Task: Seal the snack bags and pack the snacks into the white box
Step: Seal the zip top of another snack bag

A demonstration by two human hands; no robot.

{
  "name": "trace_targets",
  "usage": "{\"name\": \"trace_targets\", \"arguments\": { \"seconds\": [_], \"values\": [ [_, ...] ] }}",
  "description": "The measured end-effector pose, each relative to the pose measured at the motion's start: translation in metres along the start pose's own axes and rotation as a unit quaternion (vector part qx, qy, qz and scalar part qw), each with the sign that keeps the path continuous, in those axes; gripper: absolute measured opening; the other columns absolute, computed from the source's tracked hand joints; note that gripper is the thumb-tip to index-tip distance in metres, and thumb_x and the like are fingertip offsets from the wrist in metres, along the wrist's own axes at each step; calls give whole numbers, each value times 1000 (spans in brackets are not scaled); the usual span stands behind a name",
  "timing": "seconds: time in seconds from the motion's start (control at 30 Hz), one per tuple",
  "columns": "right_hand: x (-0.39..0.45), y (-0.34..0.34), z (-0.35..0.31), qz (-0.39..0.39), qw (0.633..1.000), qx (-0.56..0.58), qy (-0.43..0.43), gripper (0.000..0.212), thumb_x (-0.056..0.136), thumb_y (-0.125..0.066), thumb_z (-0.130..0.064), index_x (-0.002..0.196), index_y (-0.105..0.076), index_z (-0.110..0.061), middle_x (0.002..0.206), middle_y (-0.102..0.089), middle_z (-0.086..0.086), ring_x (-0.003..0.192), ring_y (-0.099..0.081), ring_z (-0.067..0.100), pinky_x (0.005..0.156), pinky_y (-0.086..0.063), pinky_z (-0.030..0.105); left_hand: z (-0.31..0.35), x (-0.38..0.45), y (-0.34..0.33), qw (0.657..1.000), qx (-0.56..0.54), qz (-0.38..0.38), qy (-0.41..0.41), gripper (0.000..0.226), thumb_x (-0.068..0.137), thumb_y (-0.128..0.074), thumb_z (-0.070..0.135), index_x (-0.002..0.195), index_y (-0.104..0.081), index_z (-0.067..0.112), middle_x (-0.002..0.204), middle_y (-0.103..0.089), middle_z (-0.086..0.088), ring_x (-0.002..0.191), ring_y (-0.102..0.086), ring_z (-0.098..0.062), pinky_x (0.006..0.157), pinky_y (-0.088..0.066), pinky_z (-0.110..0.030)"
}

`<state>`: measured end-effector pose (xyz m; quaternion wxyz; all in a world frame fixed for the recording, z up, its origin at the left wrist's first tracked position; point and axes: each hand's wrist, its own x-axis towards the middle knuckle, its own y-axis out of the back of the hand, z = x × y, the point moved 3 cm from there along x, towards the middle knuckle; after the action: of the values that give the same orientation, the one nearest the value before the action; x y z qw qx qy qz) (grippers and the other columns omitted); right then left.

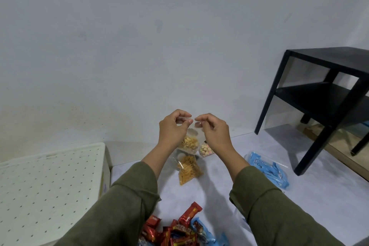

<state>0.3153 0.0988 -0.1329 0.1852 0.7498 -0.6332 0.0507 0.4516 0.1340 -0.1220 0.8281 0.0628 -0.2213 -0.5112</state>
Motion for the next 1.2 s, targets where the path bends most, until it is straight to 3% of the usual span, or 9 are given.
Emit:
{"name": "trace_targets", "arguments": {
  "seconds": [0.1, 0.2, 0.33, 0.4, 0.53, 0.67, 0.77, 0.93, 1.2],
  "values": [
    [-5, -1, -1, -5, 1000, 1, -10, 31, 92, -44, -1, 95, -70, -18, 89, -69, -5, 80, -63, -8, 62, -45, 6, -1, -2, 1, 1000, -2, 1, -2, 8, 84, -67, 16, 87, -65, 23, 91, -68, 12, 86, -63, -5, 71, -43, -7],
    [-14, 1, 0, 4, 1000, -5, 18, 31, 89, -52, -4, 98, -65, -30, 108, -62, -7, 94, -62, 3, 77, -48, 14, -5, -3, 2, 999, -41, 14, 20, 7, 85, -66, 16, 89, -65, 21, 91, -68, 9, 86, -65, -9, 75, -47, -13],
    [-25, 4, 10, 8, 999, -29, 9, 34, 86, -57, -1, 78, -62, -34, 114, -54, -5, 104, -57, 7, 87, -48, 26, -9, -6, 1, 993, -108, 24, 50, 9, 86, -65, 17, 91, -64, 24, 93, -70, 1, 85, -69, -15, 69, -49, -11],
    [-26, 6, 16, 10, 998, -61, -4, 35, 85, -58, -1, 72, -64, -33, 112, -56, -4, 105, -55, 9, 86, -46, 25, -9, -9, -4, 991, -123, 10, 53, 15, 86, -64, 17, 95, -59, 28, 94, -70, -3, 85, -69, -15, 70, -49, -13],
    [-25, 15, 29, 16, 996, -85, -29, 31, 84, -54, 7, 90, -72, -17, 101, -65, -2, 90, -59, 10, 75, -45, 12, -12, -14, -22, 989, -138, -28, 39, 33, 87, -61, 12, 103, -43, 35, 92, -69, -2, 85, -68, -14, 79, -53, -23],
    [-21, 27, 51, 19, 996, -67, -63, 34, 84, -51, 9, 93, -72, -17, 100, -66, 0, 87, -60, 9, 70, -45, 3, -24, -16, -40, 996, -42, -65, -35, 44, 84, -61, 6, 106, -38, 36, 106, -59, 5, 96, -61, -11, 80, -48, -20],
    [-11, 35, 69, 18, 995, -48, -82, 34, 83, -51, 10, 91, -72, -16, 96, -67, 0, 82, -58, 8, 68, -44, 3, -43, -13, -62, 991, 46, -105, -65, 46, 80, -67, 7, 105, -44, 37, 116, -54, 6, 102, -56, -14, 85, -47, -26],
    [19, 50, 104, -38, 993, -65, -90, 33, 84, -51, 7, 96, -70, -17, 93, -64, -5, 81, -57, 9, 75, -46, 16, -69, -1, -104, 988, 108, -110, -18, 47, 78, -66, 0, 107, -58, 36, 103, -51, 5, 91, -56, -8, 72, -38, -4],
    [60, 51, 181, -128, 980, -101, -114, 37, 85, -46, 2, 102, -64, -26, 104, -59, 2, 92, -55, 13, 83, -49, 25, -118, 13, -153, 985, 142, -63, 77, 54, 77, -59, -7, 117, -63, 29, 95, -43, -2, 82, -48, -13, 71, -31, 5]
  ]
}}
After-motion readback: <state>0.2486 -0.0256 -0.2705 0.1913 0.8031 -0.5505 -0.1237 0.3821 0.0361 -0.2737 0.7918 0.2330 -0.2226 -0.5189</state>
